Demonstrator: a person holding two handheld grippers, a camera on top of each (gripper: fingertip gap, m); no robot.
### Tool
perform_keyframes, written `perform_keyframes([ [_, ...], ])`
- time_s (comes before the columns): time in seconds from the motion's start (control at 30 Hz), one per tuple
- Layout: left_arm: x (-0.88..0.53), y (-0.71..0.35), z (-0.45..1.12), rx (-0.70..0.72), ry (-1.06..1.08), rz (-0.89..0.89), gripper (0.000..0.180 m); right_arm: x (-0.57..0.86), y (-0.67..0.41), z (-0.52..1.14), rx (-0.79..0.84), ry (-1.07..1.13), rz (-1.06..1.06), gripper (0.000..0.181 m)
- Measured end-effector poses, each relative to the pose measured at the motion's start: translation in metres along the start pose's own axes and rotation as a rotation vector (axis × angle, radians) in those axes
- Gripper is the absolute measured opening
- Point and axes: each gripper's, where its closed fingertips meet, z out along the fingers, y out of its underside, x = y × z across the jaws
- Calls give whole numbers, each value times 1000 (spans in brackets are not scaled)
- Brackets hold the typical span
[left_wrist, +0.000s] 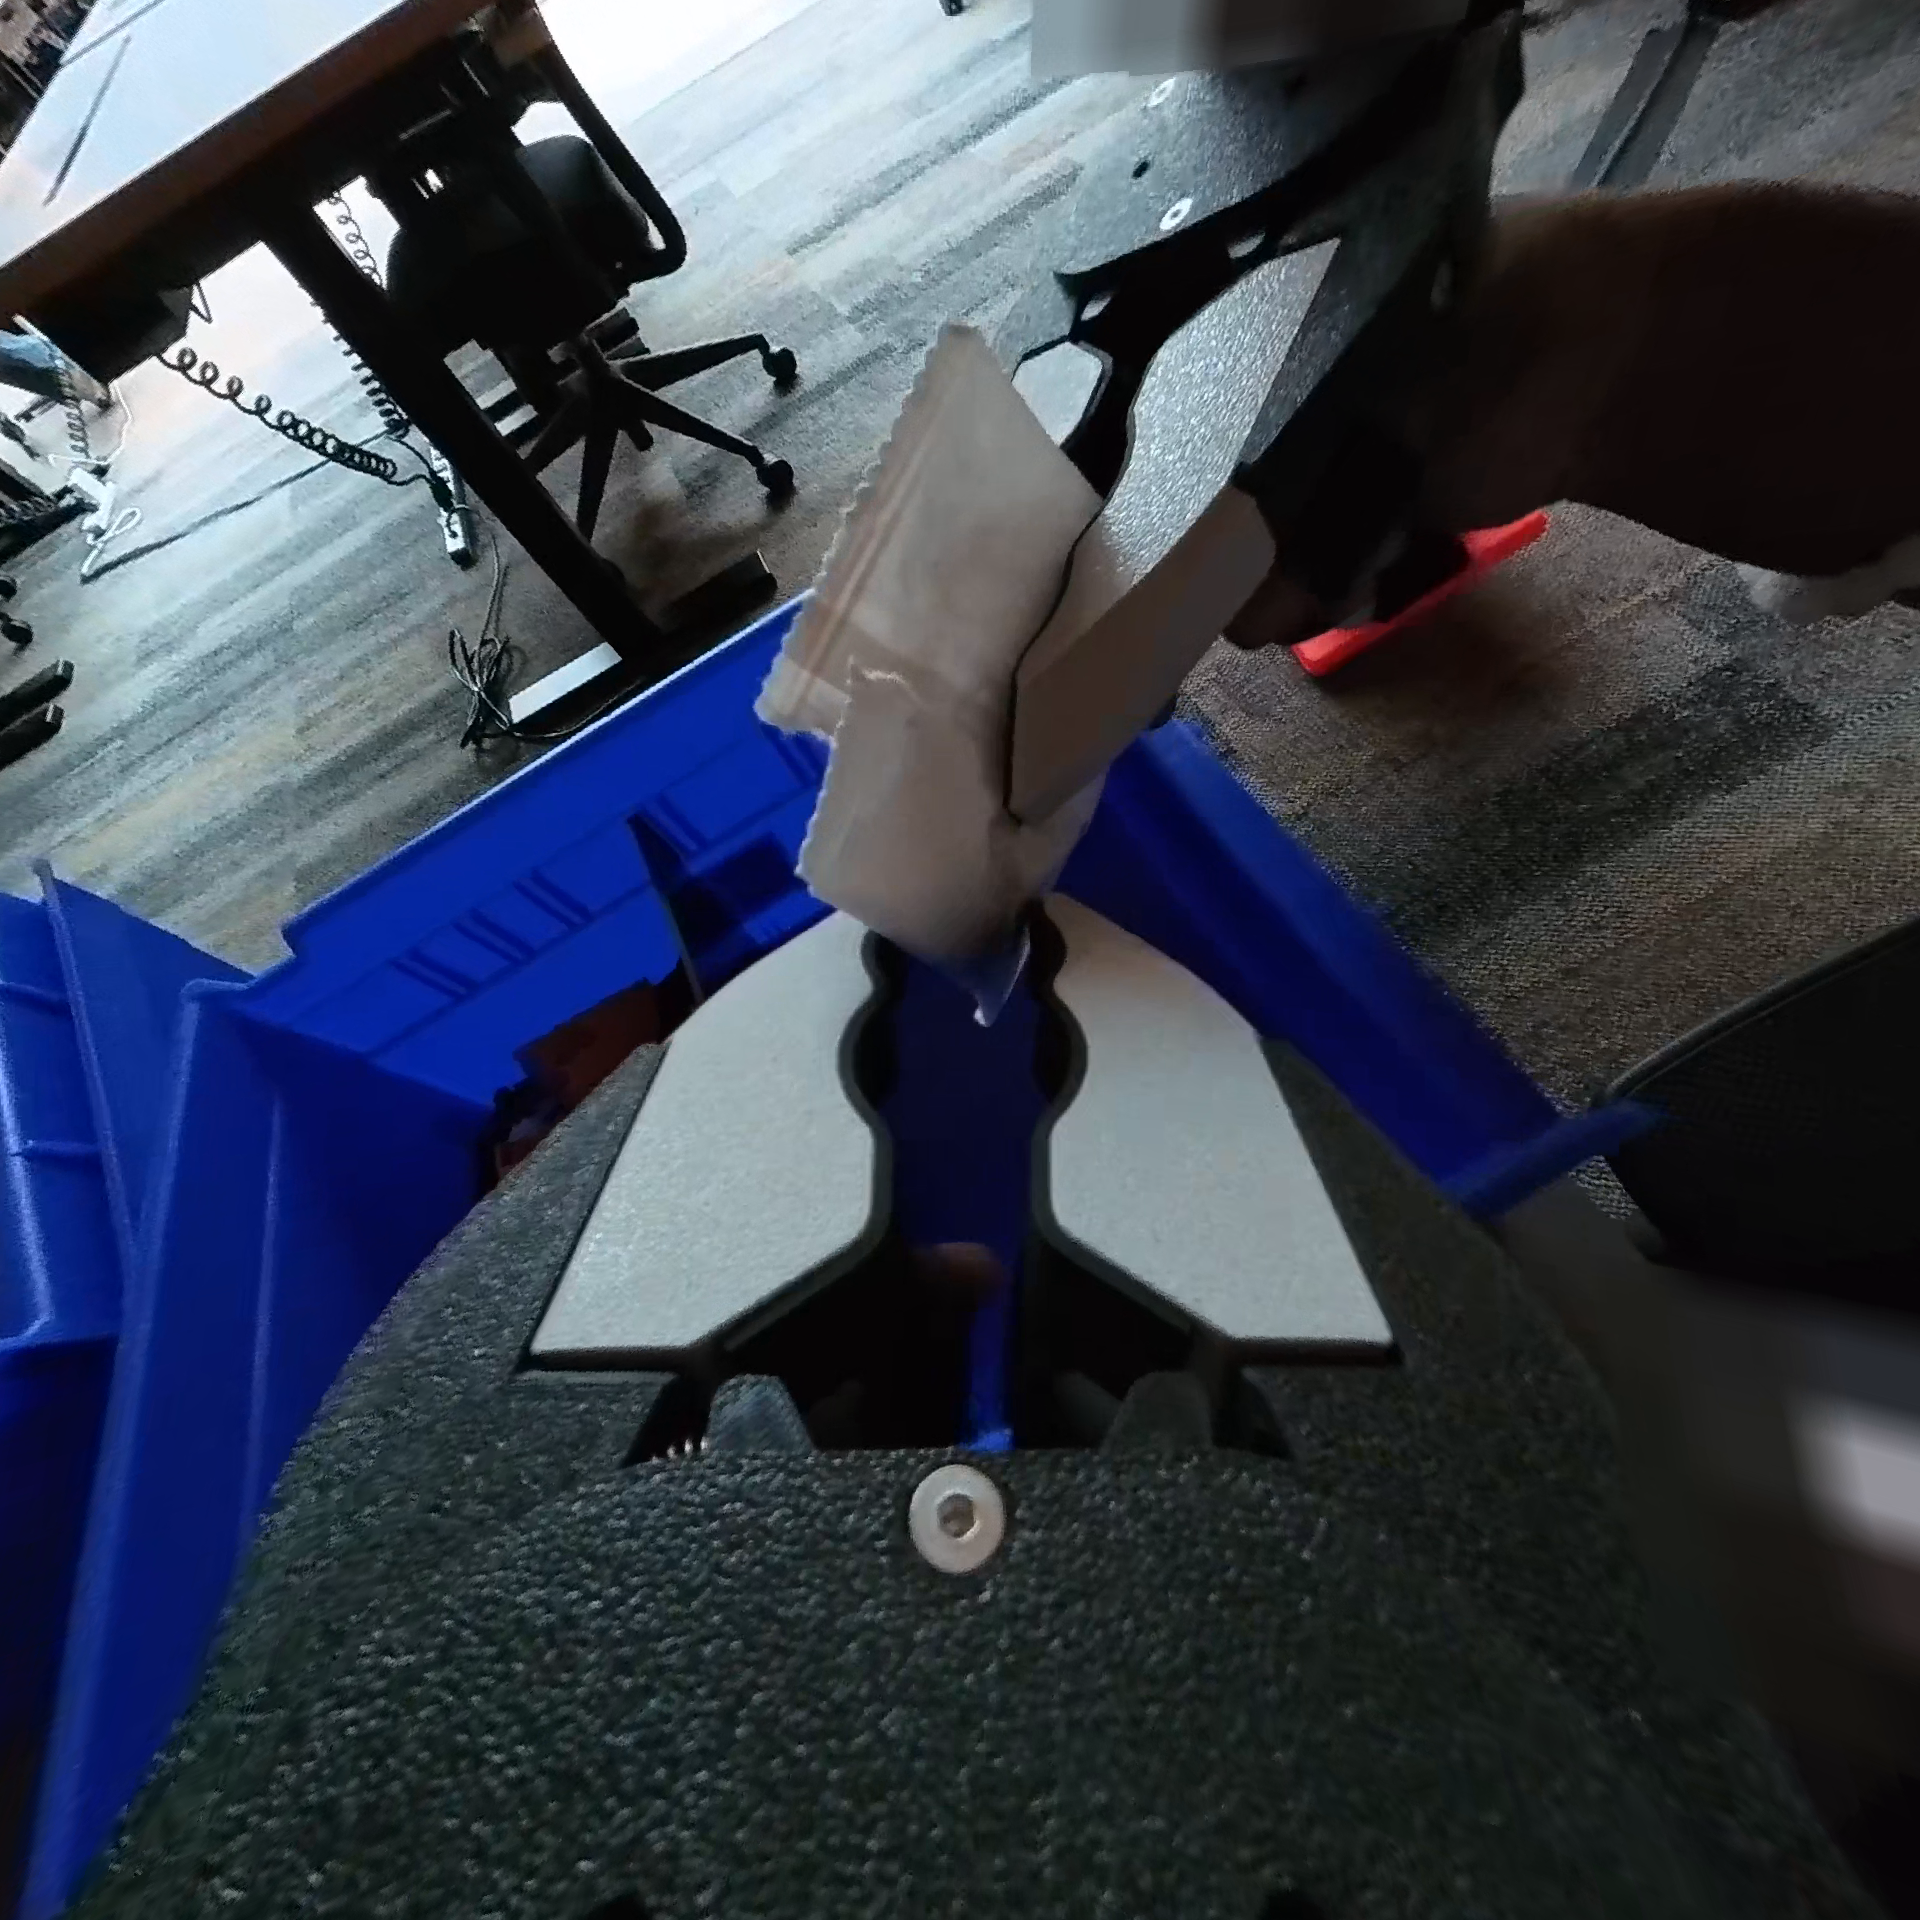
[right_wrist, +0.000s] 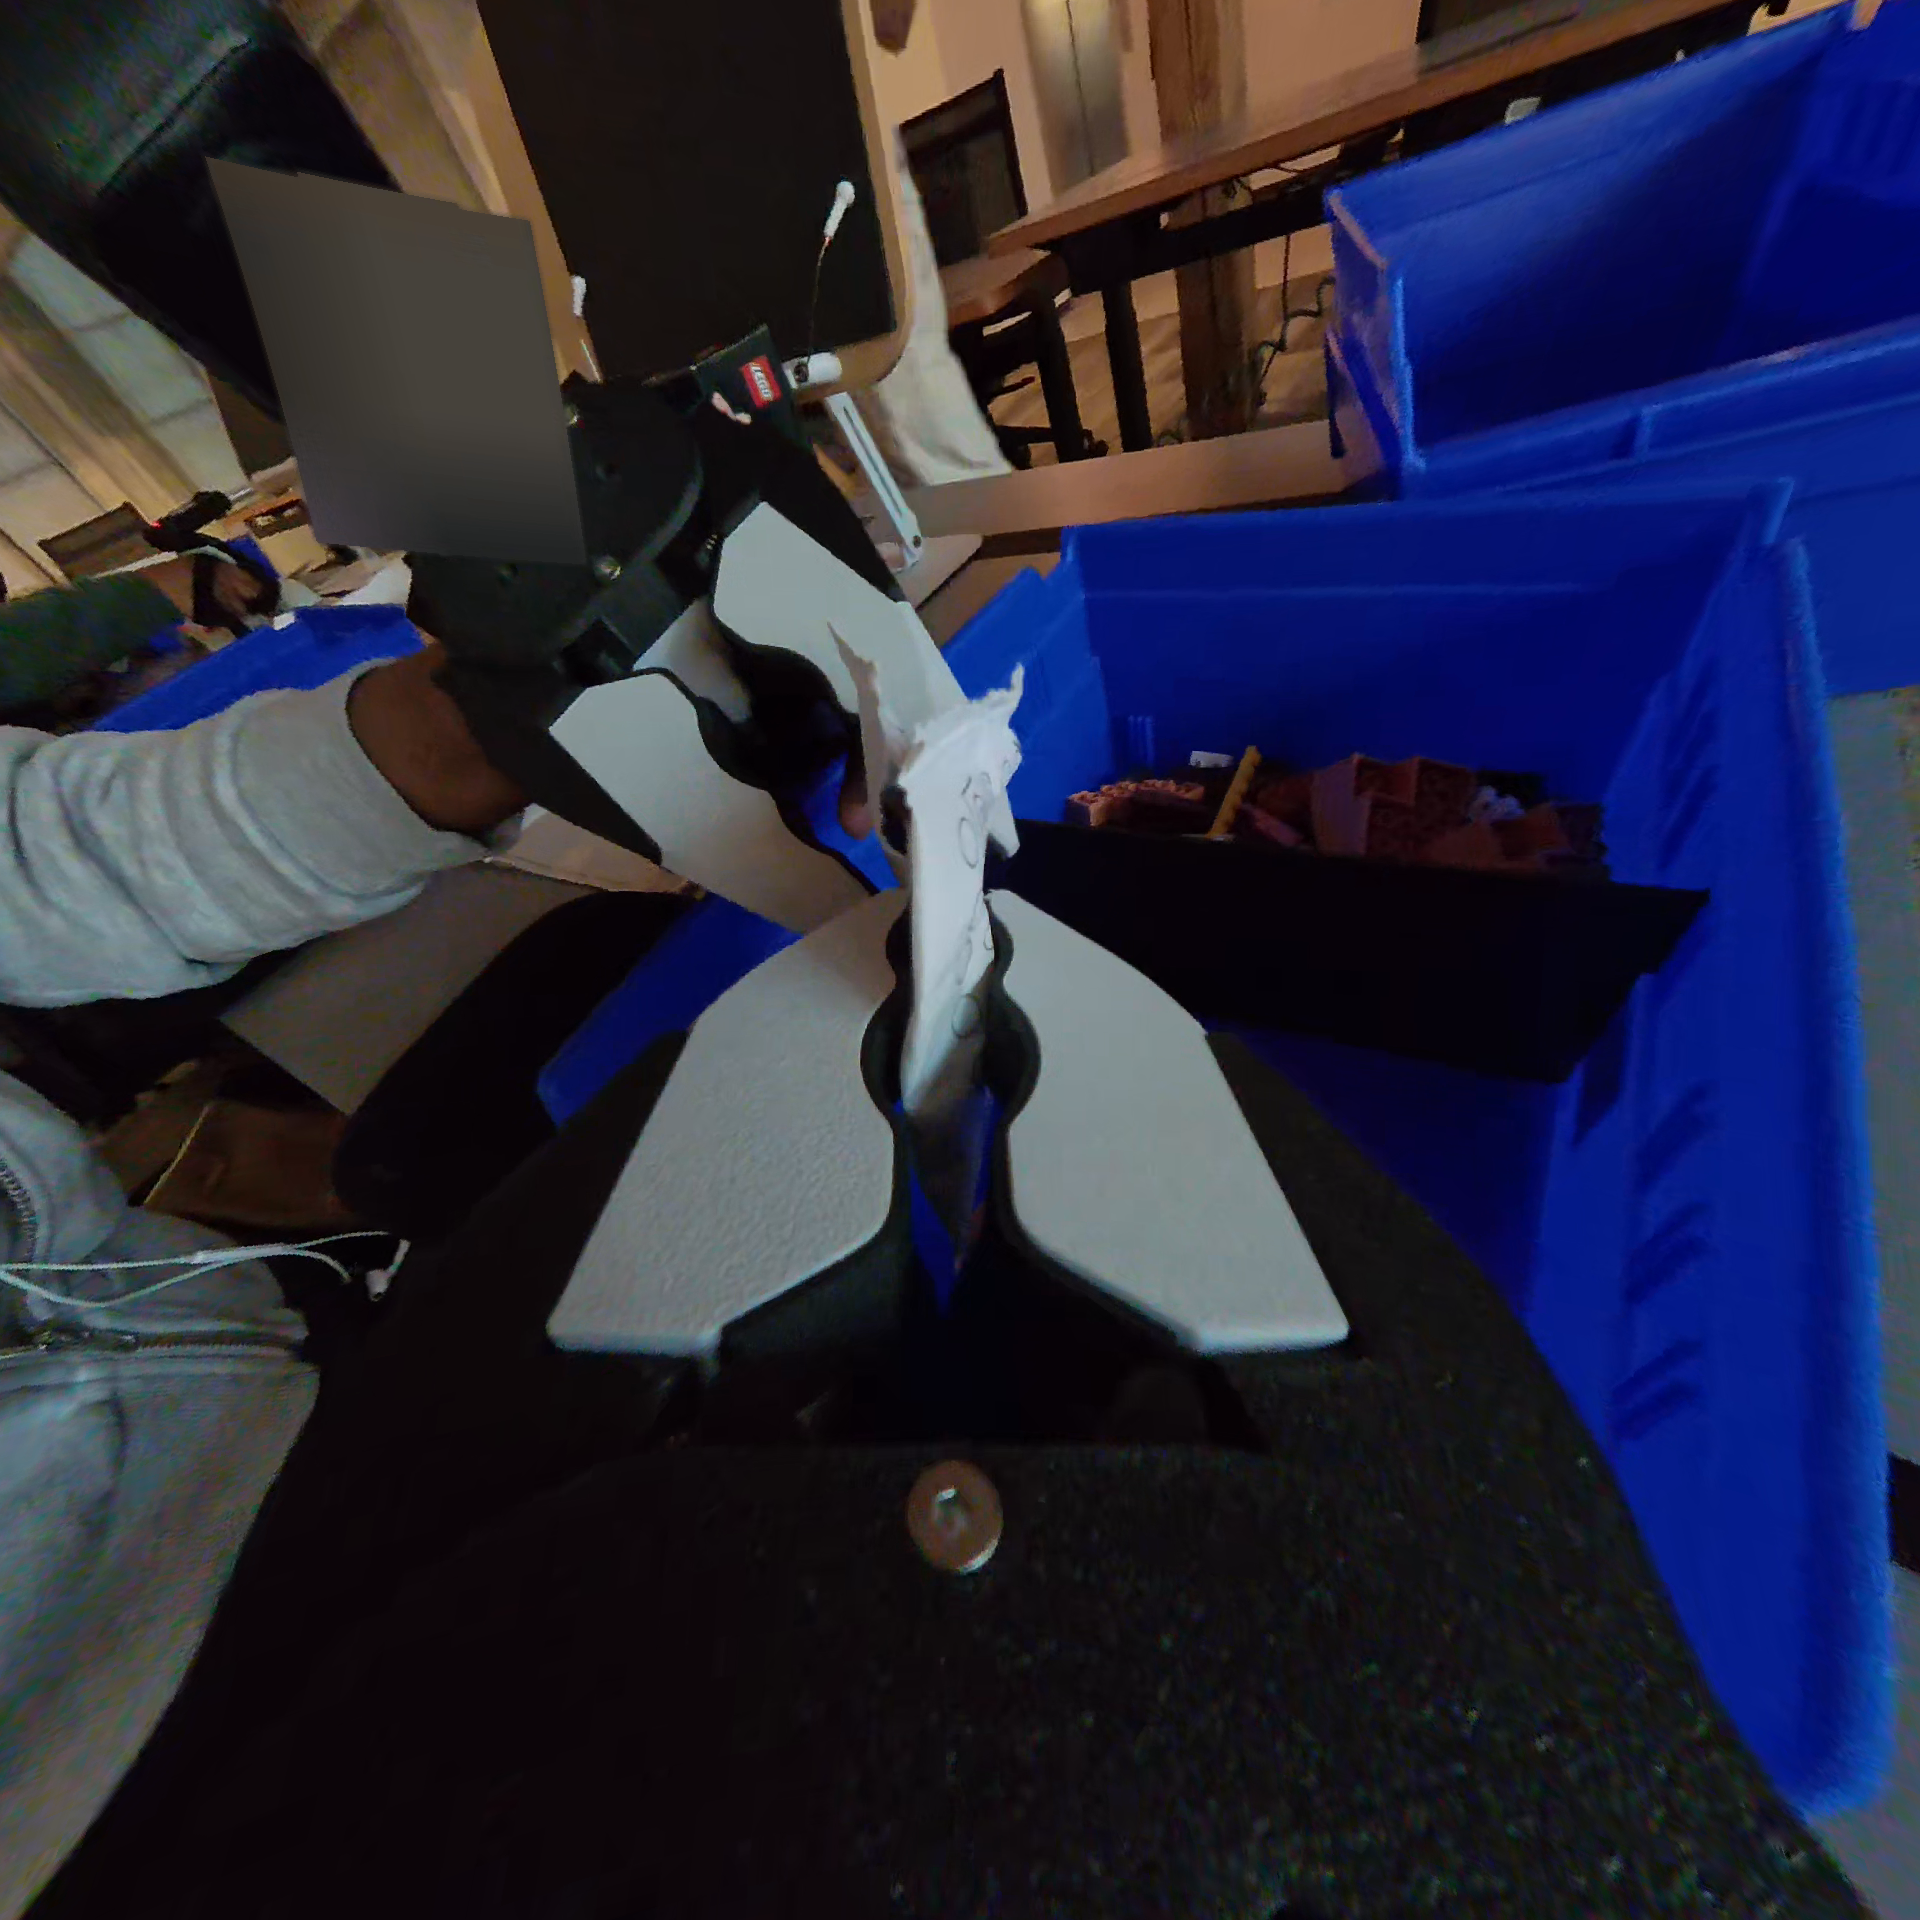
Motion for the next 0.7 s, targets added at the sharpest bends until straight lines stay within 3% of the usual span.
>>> perform_keyframes([
  [0.33,-10,6,-7,-115,-13,125,43,1,15,-4,-139,53,-63,9],
  [0.4,-5,5,-4,-137,15,195,35,2,17,-3,-181,78,-86,8],
  [0.5,0,1,2,-170,-1,324,8,9,16,-4,-195,141,-41,8],
  [0.7,-4,3,12,-204,-119,482,6,29,12,-1,-122,228,151,7],
])
